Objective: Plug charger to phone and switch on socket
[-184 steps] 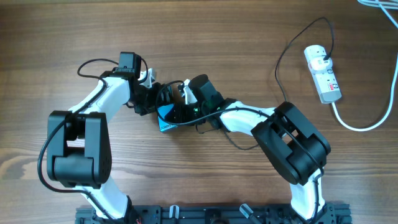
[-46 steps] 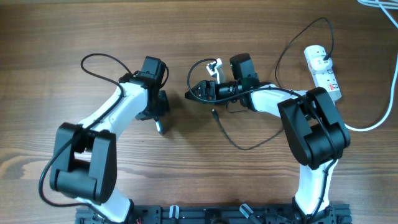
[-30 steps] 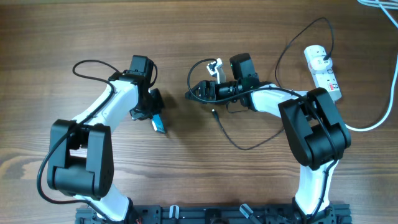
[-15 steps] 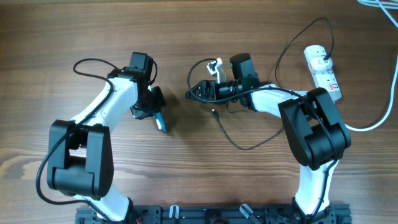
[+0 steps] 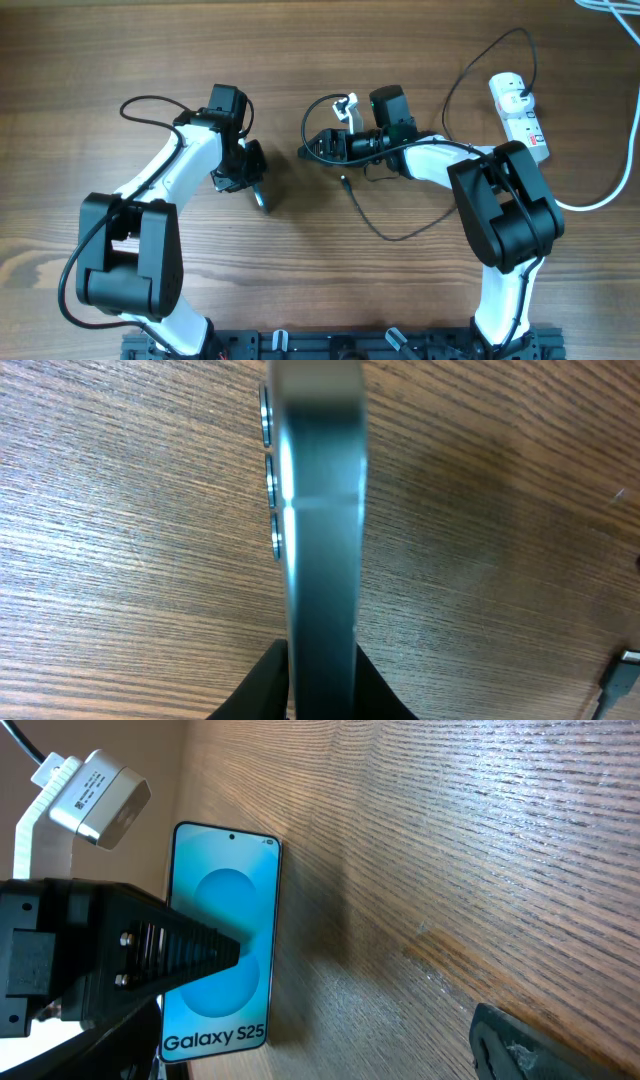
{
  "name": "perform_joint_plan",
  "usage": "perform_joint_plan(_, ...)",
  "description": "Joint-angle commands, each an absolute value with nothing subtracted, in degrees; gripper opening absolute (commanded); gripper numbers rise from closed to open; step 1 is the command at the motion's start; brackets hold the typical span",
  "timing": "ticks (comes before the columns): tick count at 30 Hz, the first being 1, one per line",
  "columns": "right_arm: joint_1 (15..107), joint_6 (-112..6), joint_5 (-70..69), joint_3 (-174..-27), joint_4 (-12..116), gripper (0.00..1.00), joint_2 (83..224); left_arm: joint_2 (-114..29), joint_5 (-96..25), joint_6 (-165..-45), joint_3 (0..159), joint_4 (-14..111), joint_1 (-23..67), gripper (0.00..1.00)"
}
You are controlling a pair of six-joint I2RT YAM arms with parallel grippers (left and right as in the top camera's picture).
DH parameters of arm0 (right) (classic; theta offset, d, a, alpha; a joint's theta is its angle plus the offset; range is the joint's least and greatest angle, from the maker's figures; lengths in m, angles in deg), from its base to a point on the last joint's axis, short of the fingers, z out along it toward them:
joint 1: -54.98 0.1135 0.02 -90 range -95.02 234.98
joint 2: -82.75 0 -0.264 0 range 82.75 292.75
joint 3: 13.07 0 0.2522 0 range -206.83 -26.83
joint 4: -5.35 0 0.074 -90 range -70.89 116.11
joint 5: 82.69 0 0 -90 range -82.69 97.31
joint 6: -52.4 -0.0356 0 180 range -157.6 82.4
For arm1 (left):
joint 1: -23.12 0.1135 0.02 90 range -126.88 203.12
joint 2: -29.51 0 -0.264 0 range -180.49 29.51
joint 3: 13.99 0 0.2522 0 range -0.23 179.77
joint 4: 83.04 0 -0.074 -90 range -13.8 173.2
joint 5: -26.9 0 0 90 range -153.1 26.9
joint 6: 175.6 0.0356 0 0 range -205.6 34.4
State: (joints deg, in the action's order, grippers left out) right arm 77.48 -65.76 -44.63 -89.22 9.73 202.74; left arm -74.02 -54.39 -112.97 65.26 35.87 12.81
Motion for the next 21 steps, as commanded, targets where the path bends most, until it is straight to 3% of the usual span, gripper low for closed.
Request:
perform_joint_plan(1, 77.2, -64.3, -40.3, -89.1, 10.1, 1.0, 203.1, -74.5, -53.8, -113.1, 65.7, 36.0, 12.6, 0.18)
perform_joint_plan(21, 77.2, -64.4, -40.3, -89.1, 10.2, 1.0, 203.1, -74.6, -56.1, -115.8, 64.3, 37.3, 12.6, 0.2)
